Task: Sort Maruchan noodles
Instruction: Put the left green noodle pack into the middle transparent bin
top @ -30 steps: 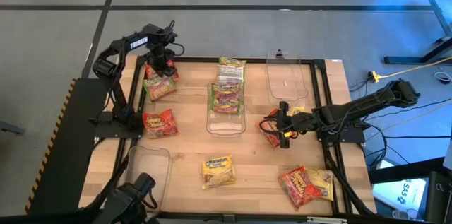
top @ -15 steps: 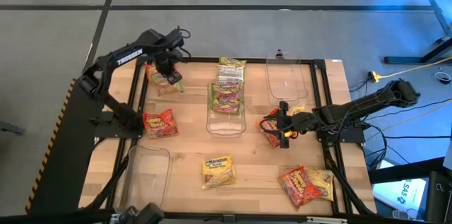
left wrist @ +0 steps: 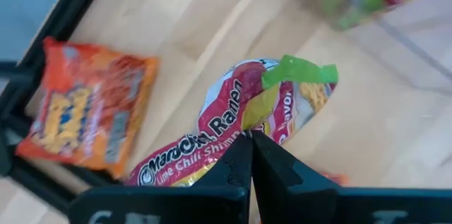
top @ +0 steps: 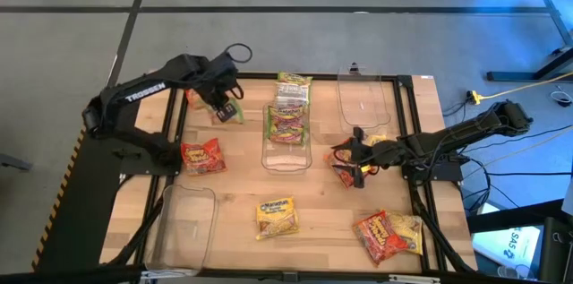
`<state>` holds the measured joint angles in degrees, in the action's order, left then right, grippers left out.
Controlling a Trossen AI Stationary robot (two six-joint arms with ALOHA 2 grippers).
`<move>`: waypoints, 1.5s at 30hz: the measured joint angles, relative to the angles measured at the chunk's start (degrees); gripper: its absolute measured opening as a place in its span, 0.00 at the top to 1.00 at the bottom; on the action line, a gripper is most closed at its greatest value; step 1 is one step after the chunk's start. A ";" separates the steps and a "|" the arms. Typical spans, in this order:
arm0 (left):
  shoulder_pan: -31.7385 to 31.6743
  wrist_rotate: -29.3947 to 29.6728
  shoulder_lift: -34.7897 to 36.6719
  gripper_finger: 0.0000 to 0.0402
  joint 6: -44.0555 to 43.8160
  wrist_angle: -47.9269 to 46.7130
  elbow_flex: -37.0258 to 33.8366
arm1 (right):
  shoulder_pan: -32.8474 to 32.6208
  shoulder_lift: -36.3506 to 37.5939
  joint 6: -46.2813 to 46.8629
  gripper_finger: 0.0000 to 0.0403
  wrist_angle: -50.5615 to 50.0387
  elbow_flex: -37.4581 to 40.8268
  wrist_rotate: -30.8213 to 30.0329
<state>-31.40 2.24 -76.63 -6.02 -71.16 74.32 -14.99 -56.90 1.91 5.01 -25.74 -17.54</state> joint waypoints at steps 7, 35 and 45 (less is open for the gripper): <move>8.13 0.07 -0.07 1.00 -4.06 3.48 0.04 | -0.01 0.00 2.27 0.41 4.48 0.00 1.18; 26.00 0.51 -0.09 1.00 -7.43 28.52 2.64 | 8.74 -19.24 5.43 0.28 32.47 -6.14 0.66; 26.63 3.23 -0.09 1.00 -7.38 29.55 2.64 | 9.14 -26.04 5.35 0.29 32.44 -15.01 3.18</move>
<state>-4.78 5.48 -76.73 -13.41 -41.61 76.97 -5.85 -82.94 7.26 37.45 -40.75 -14.36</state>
